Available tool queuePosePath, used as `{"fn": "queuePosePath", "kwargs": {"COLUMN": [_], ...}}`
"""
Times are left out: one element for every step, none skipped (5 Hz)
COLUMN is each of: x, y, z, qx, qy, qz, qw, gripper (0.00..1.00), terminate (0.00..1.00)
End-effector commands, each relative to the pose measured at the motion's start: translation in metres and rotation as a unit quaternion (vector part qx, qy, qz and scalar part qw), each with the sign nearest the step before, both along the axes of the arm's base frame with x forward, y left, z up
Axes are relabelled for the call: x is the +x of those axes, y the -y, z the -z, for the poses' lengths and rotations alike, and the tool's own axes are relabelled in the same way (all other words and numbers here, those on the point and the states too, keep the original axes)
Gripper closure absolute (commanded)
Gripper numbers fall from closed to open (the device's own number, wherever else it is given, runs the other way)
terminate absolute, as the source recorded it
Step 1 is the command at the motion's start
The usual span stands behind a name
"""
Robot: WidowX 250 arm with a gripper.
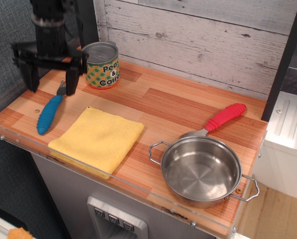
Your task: Pick up the blue fork and place it on the right of the can
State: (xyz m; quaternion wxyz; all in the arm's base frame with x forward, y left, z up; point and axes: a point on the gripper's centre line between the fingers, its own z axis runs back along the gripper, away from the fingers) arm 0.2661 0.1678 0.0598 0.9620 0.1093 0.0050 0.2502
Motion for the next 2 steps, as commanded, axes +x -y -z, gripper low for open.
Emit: {"fn": "queuePosePath", "kwargs": {"x": [-0.005, -0.003], "y": [-0.021, -0.028], "z": [0.013, 0.032], "qx": [0.015, -0.003], "qy": [0.034, 0.042], "qz": [0.025, 0.024], "qw": [0.9990, 0.9988], "gripper": [0.00, 0.00], "terminate": [0.00, 0.00]}}
